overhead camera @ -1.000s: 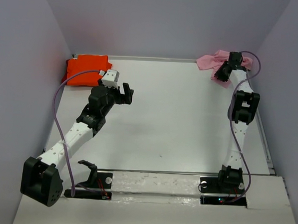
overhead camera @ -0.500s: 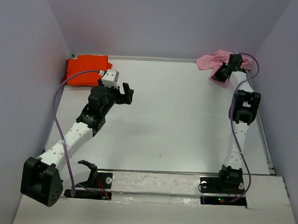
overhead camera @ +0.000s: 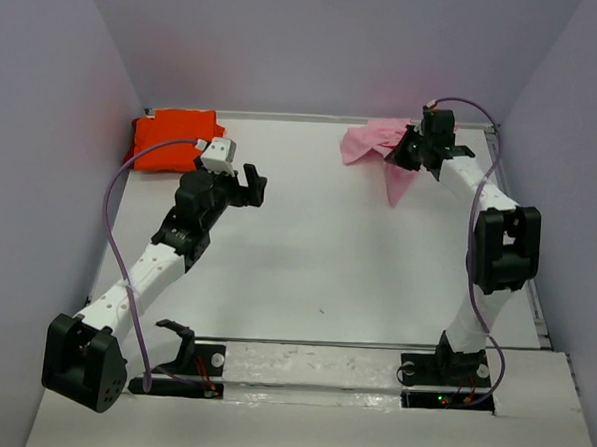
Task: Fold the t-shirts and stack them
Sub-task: Grab crumpled tshirt from the corner of the board with the right arm, then move the tshirt to the center of the board
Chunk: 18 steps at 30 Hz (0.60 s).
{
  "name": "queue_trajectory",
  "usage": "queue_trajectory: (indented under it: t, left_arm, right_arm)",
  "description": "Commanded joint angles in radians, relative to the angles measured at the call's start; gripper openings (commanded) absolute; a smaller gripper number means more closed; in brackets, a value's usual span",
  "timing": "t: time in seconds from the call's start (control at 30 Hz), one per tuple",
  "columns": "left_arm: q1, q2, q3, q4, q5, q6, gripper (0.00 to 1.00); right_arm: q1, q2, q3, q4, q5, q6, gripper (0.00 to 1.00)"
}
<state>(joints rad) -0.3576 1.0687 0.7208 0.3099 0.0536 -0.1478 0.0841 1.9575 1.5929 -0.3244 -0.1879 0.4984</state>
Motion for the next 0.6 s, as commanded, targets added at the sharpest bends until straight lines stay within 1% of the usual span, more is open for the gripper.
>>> queue_trajectory:
  t: [0.0, 0.03, 0.07, 0.17, 0.27, 0.4, 0.43, 0.57]
  left_arm:
    - [0.005, -0.012, 0.020, 0.057, 0.011, -0.006, 0.96]
    - [0.005, -0.010, 0.019, 0.058, 0.014, -0.007, 0.95]
    - [0.005, -0.009, 0.019, 0.061, 0.014, -0.009, 0.96]
    - [0.003, 0.000, 0.020, 0.061, 0.020, -0.010, 0.95]
    - [0.003, 0.005, 0.019, 0.064, 0.022, -0.010, 0.96]
    - [0.003, 0.005, 0.017, 0.064, 0.014, -0.007, 0.95]
    - [0.003, 0.005, 0.017, 0.064, 0.014, -0.006, 0.95]
    - [0.003, 0.010, 0.020, 0.063, 0.018, -0.006, 0.95]
  right_arm:
    - [0.083, -0.185, -0.208, 0.123, -0.042, 0.008, 0.00]
    - [0.101, -0.254, -0.247, 0.123, -0.042, 0.006, 0.00]
    - [0.132, -0.290, -0.284, 0.120, -0.045, -0.001, 0.00]
    - [0.150, -0.399, -0.443, 0.113, -0.065, -0.009, 0.00]
    - [0.151, -0.590, -0.609, 0.111, -0.091, -0.008, 0.00]
    - [0.163, -0.742, -0.776, 0.070, -0.122, 0.002, 0.00]
    - [0.163, -0.811, -0.841, 0.065, -0.148, 0.015, 0.00]
    - [0.163, -0.942, -0.944, 0.024, -0.171, 0.035, 0.00]
